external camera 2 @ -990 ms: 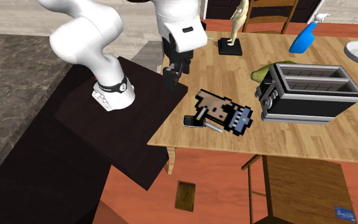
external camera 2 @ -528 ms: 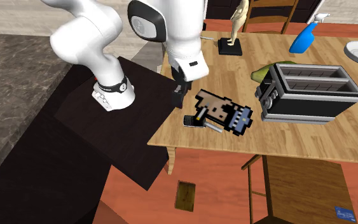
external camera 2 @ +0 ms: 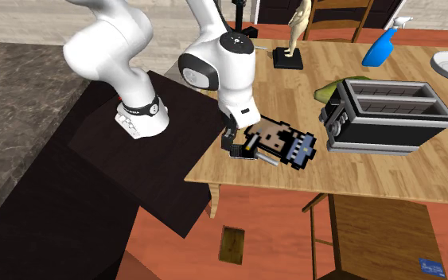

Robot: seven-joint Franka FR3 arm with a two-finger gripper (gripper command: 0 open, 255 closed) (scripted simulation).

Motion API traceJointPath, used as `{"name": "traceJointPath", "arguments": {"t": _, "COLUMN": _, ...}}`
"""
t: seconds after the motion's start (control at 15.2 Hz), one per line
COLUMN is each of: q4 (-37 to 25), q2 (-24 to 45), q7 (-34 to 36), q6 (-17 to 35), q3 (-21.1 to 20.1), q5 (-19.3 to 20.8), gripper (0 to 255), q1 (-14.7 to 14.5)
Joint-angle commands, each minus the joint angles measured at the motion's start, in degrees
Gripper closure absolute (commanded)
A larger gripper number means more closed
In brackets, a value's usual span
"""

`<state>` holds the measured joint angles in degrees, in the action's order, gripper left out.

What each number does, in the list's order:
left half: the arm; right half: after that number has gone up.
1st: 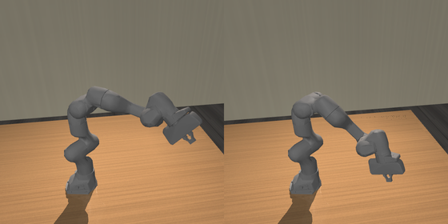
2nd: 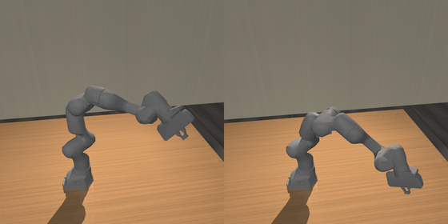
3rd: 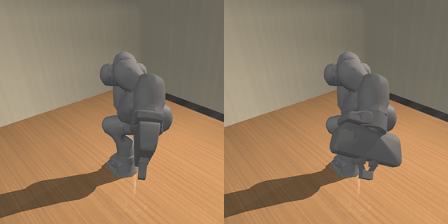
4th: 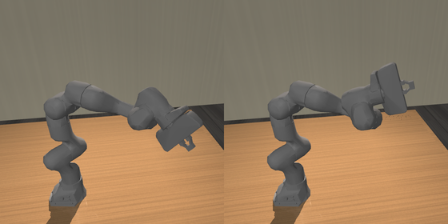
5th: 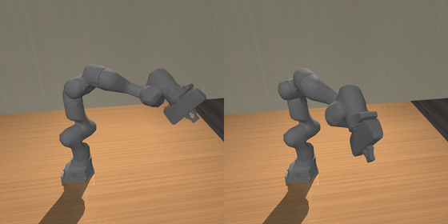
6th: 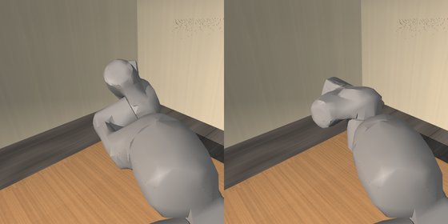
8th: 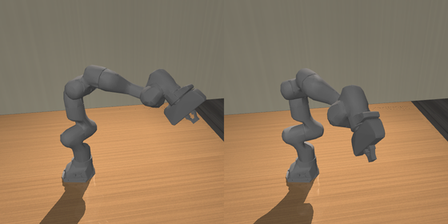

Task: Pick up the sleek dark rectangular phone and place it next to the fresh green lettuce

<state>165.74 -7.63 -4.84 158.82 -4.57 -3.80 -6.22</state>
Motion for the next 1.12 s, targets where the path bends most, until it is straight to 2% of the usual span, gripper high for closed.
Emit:
{"name": "traceJointPath", "arguments": {"t": 0.0, "q4": -0.7, "q2": 6.4, "q7": 1.2, "q6": 5.8, "q3": -0.8, "q5": 0.8, "gripper": 0, "q1": -0.3}}
{"name": "traceJointPath", "arguments": {"t": 0.13, "q4": -1.8, "q2": 12.7, "q7": 3.2, "q6": 10.8, "q3": -0.7, "q5": 3.1, "gripper": 0, "q1": -0.7}}
{"name": "traceJointPath", "arguments": {"t": 0.66, "q4": -3.8, "q2": 22.4, "q7": 5.1, "q6": 18.5, "q3": 1.8, "q5": 5.7, "gripper": 0, "q1": -2.5}}
{"name": "traceJointPath", "arguments": {"t": 1.06, "q4": -3.8, "q2": 22.4, "q7": 5.0, "q6": 18.5, "q3": 1.8, "q5": 5.6, "gripper": 0, "q1": -2.6}}
